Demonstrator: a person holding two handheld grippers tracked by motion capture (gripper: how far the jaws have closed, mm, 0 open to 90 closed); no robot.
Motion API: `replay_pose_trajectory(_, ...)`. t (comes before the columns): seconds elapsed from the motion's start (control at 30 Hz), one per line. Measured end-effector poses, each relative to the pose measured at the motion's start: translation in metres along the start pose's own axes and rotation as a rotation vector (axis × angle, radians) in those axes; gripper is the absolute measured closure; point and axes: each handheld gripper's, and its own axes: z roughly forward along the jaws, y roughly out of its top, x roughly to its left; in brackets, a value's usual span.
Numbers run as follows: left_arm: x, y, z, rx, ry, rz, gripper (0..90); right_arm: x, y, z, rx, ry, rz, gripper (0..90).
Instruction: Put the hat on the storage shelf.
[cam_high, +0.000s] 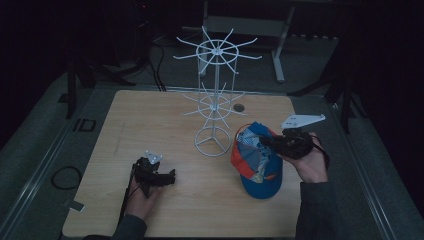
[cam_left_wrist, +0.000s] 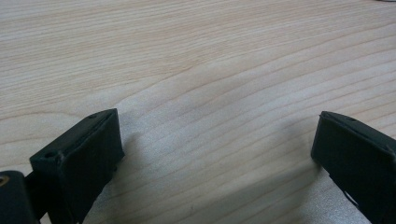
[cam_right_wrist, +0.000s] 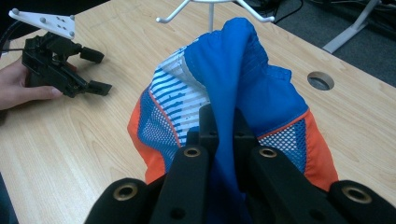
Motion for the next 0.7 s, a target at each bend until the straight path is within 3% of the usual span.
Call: replay_pose_trajectory(0.7,0.000,0.000,0.000,0.000,0.000,0.000,2.4,-0.003,0.008,-0.019,-0.030,-0.023,-0.009,88.2)
